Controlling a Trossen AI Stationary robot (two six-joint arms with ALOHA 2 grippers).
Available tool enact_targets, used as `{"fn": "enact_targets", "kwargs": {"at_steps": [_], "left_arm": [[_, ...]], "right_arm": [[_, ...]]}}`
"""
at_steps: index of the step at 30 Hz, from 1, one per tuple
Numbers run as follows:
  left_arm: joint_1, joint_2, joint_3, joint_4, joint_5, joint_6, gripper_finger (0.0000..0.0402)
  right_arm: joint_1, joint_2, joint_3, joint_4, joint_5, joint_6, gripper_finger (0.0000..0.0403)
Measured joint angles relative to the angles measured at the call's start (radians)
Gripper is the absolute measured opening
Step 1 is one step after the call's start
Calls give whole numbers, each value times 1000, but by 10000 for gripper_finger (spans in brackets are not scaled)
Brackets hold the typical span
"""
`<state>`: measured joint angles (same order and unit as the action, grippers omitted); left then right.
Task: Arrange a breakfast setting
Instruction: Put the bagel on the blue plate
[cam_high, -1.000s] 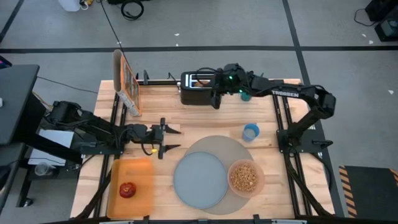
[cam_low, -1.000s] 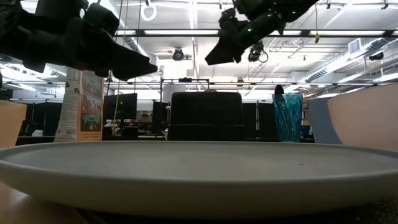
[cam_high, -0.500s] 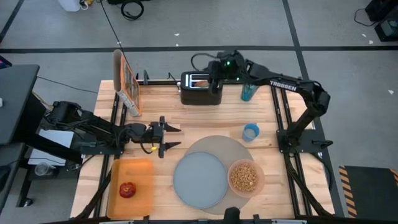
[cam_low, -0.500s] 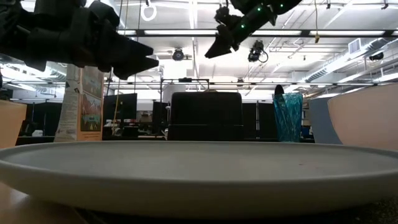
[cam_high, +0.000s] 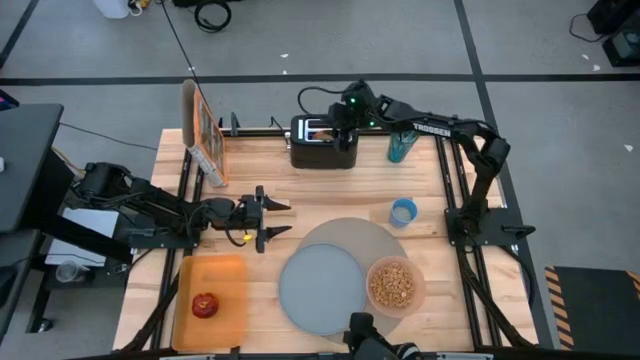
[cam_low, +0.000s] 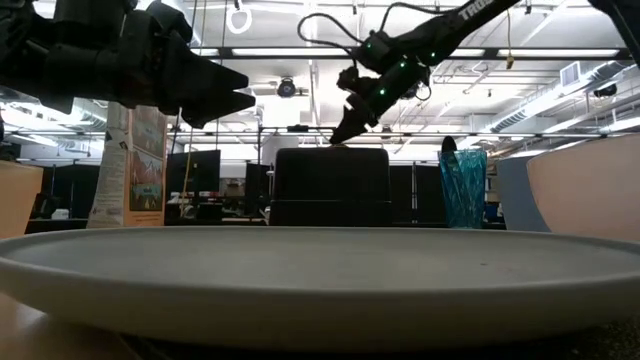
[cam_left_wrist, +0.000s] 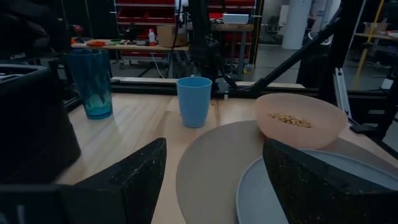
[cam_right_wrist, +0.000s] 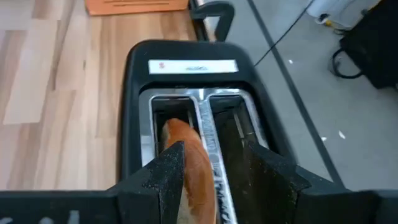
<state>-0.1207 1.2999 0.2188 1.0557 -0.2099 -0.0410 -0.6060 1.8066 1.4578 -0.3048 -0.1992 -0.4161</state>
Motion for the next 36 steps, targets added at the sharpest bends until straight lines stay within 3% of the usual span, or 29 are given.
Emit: {"fn": "enact_targets", "kwargs": {"at_steps": [16,25,28,36], "left_arm": [[0,0,0,-7,-5,-8,274],[0,0,0,-6,-7,-27,274],[0,0,0,-6,-7,-26,274],[6,0,0,-6,-7,-23,274]], "right_arm": [[-4,-14,-1,-14,-107,-4,165],[-5,1,-28,-19,-23,-50,162],[-5,1,-45,-20,23,-62,153],[-6,1,-50,-6,22,-51,91]]}}
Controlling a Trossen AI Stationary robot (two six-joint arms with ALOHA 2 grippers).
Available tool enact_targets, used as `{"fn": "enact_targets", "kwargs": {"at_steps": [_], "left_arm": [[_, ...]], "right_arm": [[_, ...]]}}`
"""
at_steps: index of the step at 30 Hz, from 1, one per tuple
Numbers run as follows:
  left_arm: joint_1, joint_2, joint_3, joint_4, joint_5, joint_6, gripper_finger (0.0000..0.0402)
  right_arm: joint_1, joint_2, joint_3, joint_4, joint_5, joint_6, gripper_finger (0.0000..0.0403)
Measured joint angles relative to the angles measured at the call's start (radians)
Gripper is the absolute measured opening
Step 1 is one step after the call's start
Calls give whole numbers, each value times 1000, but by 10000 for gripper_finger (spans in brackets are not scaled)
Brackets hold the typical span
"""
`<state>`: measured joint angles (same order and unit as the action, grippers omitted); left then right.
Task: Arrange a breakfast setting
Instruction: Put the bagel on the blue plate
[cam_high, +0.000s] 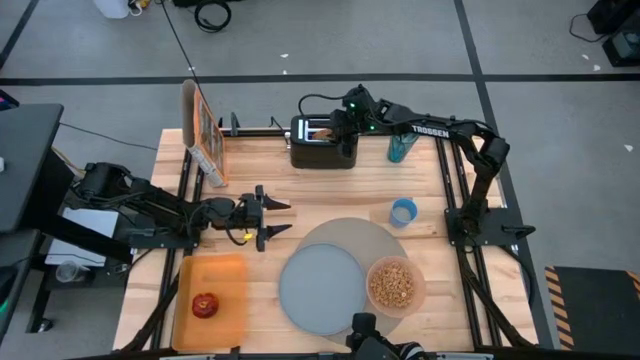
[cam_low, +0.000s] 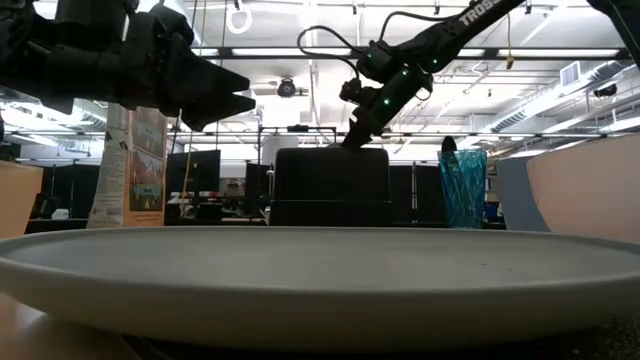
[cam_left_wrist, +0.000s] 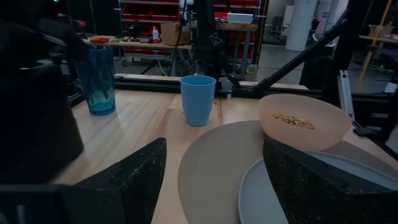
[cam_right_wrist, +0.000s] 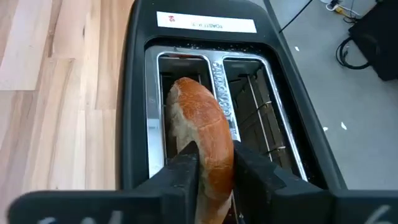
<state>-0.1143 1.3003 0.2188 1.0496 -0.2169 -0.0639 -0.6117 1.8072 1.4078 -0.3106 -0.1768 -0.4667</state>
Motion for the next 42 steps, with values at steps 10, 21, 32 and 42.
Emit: {"fn": "enact_targets", "kwargs": {"at_steps": [10,21,32,42], "left_arm": [[-1,0,0,-1,0,-8,274],[22,0,0,7,-6,19,274],[2,0,1,41,58,58,274],[2,-34,1,44,55,76,274]], "right_arm": [[9,-86,-1,25,43,-2,59],[87,-344,0,-131,-309,138,64],[353,-262,-157,-82,-381,295,64],[540,-98,-203,-4,-349,589,64]]}}
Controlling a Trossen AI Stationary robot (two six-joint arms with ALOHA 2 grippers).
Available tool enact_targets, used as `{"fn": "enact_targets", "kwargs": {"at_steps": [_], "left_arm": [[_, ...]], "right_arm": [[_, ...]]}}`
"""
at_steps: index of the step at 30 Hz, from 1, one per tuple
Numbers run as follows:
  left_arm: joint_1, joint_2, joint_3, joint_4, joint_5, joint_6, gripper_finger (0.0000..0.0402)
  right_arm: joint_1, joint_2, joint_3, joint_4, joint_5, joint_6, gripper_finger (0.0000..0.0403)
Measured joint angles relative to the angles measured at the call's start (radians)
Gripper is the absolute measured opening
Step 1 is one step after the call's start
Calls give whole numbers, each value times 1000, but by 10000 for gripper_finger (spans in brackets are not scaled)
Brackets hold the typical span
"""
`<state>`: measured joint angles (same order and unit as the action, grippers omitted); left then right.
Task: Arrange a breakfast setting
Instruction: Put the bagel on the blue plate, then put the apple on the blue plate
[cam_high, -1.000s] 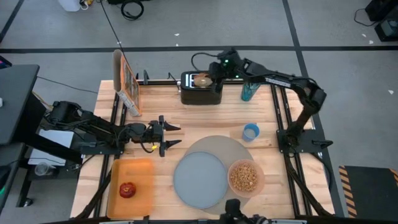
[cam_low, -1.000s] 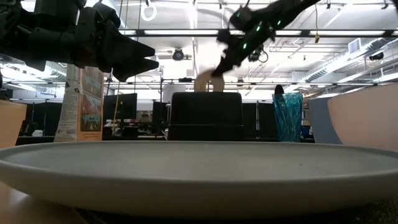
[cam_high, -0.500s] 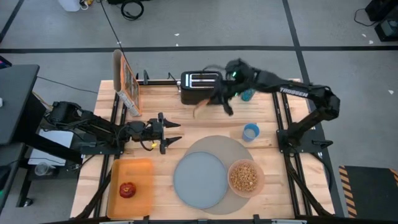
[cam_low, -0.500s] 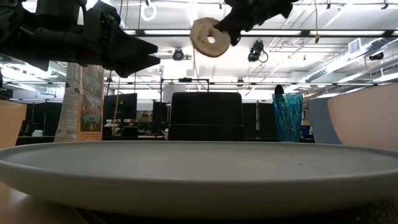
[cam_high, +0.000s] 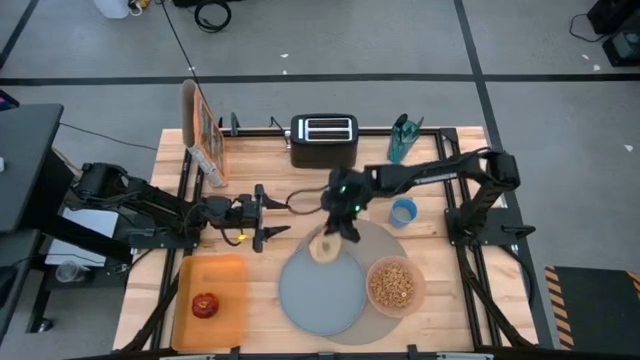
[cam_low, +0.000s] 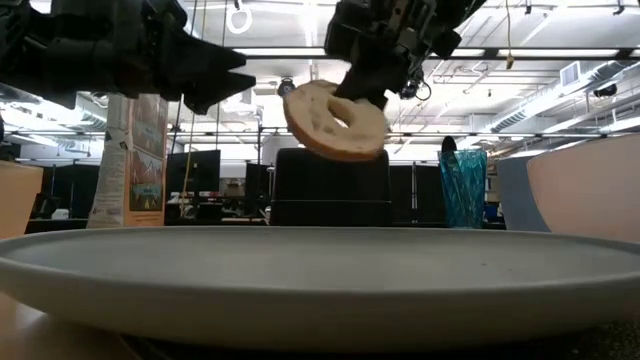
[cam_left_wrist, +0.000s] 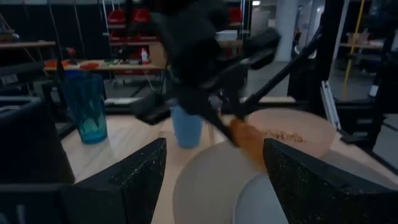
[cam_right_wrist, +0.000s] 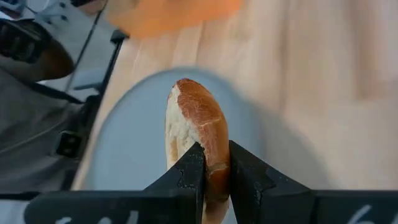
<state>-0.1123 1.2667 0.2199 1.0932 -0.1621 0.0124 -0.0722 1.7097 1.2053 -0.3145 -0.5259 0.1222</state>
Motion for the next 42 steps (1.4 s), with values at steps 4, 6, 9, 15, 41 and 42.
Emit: {"fn": "enact_targets", "kwargs": {"at_steps": [4,6,9,15,41,42], "left_arm": [[-4,-24,0,-96,17,0,274],[-5,-52,0,-155,40,-4,274],[-5,-99,0,-222,87,-25,274],[-36,-183,0,-298,193,-32,274],[-195,-233,247,-916,90,-187,274],[-209,-233,278,-990,57,-194,274]], "right_arm": [[59,50,-1,-16,-37,124,64],[92,68,-1,-15,-41,165,64],[130,100,-1,-15,-52,198,64],[173,170,-1,-13,-63,199,64],[169,32,8,-194,131,140,186],[167,16,8,-198,158,139,187]]}}
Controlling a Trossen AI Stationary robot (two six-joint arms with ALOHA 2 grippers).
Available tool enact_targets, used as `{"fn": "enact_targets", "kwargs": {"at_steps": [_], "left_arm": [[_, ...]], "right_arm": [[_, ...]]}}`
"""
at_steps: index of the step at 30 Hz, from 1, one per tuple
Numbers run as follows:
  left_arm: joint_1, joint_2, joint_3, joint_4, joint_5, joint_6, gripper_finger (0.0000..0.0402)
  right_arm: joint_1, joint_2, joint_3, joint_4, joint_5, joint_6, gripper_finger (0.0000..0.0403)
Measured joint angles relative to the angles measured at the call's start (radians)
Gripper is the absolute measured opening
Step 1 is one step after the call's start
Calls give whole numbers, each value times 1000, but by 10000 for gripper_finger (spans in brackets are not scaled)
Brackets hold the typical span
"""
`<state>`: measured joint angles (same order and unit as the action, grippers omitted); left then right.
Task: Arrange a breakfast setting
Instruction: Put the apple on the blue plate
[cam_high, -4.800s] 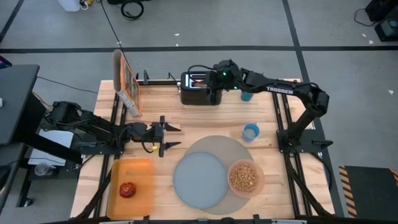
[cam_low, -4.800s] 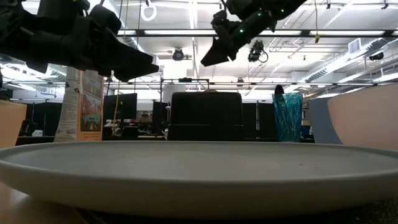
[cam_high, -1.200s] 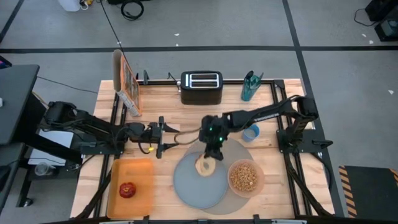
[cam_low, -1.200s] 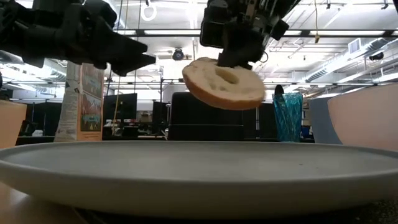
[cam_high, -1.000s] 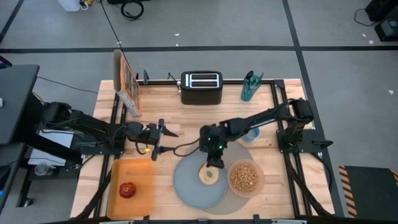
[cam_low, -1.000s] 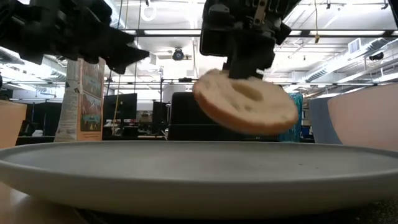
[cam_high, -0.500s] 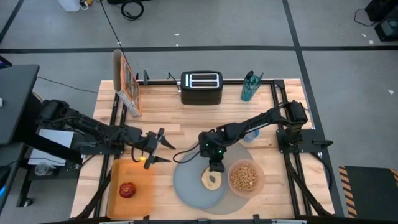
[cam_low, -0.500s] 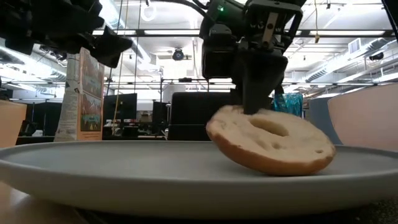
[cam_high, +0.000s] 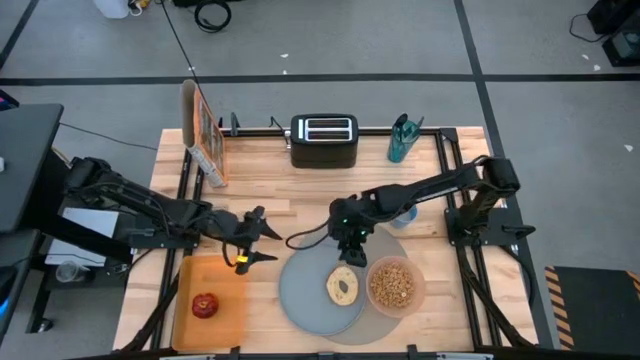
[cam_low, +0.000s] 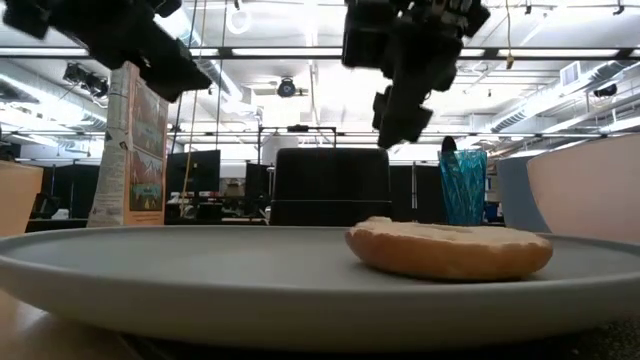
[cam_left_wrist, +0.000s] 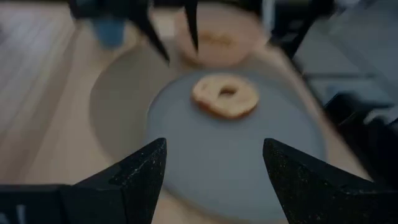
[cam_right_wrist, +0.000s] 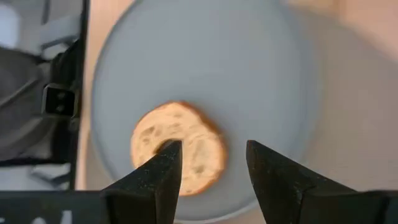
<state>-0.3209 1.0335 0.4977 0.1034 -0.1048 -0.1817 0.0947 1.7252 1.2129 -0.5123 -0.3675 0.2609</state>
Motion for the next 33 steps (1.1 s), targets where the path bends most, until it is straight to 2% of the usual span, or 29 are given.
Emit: {"fn": "enact_targets", "kwargs": {"at_steps": [3,7,13,17,23,28,33], "left_arm": [[-43,0,77,-203,-94,-56,274],[-116,1,185,-439,-141,-205,274],[-255,0,331,-806,-232,-523,274],[-343,0,380,-1010,-236,-782,274],[-481,1,428,-1093,-205,-1081,274],[-551,42,488,-1094,-206,-1156,274],[-561,124,614,-1170,-204,-1224,274]], "right_arm": [[-4,-37,0,-15,84,17,187],[1,-109,-1,-37,221,24,186],[40,-231,-1,-45,360,-41,185],[69,-288,-13,-36,476,-82,185],[119,-352,-122,71,617,-95,185],[175,-383,-226,210,638,-90,185],[232,-399,-245,232,676,-82,183]]}}
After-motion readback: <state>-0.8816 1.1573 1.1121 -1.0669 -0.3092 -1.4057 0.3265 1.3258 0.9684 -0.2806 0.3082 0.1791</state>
